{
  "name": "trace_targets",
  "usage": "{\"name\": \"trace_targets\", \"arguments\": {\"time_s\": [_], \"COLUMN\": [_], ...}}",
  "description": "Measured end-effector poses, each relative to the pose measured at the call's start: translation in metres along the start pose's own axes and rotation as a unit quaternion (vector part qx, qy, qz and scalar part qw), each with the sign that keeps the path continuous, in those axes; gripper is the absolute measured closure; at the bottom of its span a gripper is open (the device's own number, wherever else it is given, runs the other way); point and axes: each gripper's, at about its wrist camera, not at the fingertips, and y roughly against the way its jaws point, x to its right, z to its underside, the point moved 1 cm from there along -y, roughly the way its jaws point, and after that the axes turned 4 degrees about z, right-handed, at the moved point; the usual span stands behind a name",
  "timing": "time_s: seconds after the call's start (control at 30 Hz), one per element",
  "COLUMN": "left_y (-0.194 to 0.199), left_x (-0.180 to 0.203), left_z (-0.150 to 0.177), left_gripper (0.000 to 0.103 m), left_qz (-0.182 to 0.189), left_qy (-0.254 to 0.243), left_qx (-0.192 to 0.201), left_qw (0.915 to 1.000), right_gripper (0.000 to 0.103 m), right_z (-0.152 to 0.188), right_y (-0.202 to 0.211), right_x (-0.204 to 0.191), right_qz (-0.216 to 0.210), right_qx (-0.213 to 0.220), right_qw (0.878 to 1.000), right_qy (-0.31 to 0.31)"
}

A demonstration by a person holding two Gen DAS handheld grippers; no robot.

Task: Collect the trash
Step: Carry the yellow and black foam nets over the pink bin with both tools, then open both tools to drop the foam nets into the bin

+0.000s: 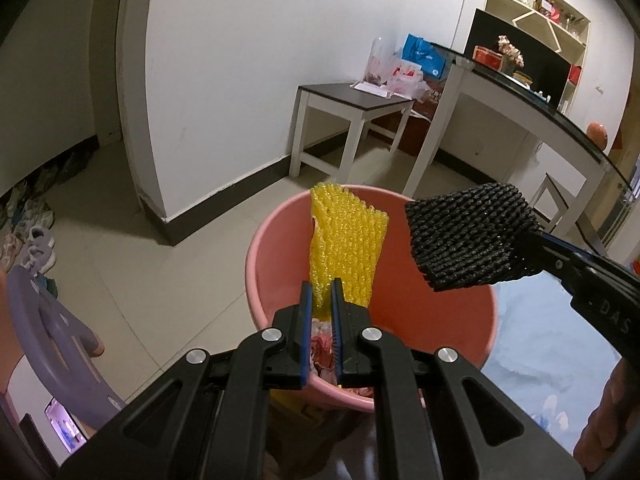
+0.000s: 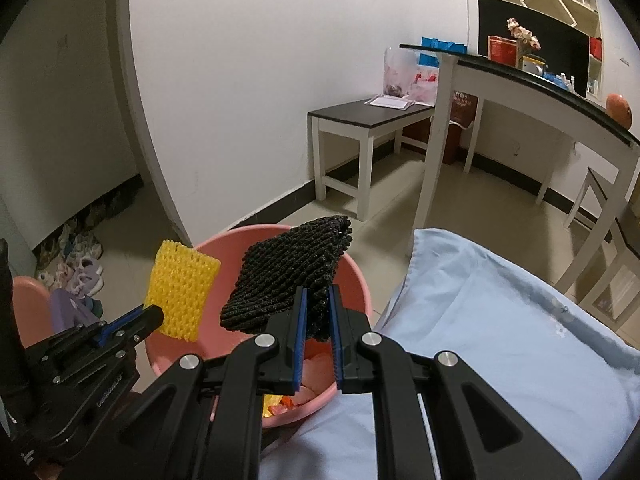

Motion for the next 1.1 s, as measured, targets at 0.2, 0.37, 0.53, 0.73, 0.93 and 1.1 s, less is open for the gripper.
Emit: {"name": "trace_targets", "arguments": {"time_s": [0.2, 0.37, 0.53, 0.73, 0.93, 1.1], "left_y": [-0.007, -0.013, -0.02, -0.022, -0.026, -0.024], "left_x": [-0.007, -0.014, -0.021, -0.019, -0.014, -0.009], "left_z": [0.002, 0.005, 0.008, 0.008, 0.009, 0.008], "left_gripper": [0.095, 0.095, 0.095, 0.095, 0.09, 0.075], "left_qz": [-0.004, -0.003, 0.002, 0.014, 0.021, 0.022], "left_qy": [0.003, 0.01, 0.026, 0.027, 0.022, 0.013], "left_qx": [-0.009, -0.021, -0.039, -0.046, -0.058, -0.054], "left_qw": [0.9999, 0.9997, 0.9989, 0.9985, 0.9978, 0.9982], "right_gripper": [0.093, 0.093, 0.093, 0.092, 0.091, 0.078], "right_z": [0.006, 0.01, 0.013, 0.016, 0.018, 0.019], "right_y": [-0.012, -0.02, -0.023, -0.028, -0.028, -0.028], "right_x": [0.001, 0.003, 0.001, 0.001, 0.004, 0.006], "right_qz": [-0.002, -0.002, -0.003, -0.007, -0.005, -0.009], "right_qx": [-0.013, -0.022, -0.024, -0.033, -0.034, -0.037], "right_qw": [1.0, 1.0, 1.0, 0.999, 0.999, 0.999], "right_qy": [0.004, -0.001, 0.0, 0.004, 0.002, -0.006]}}
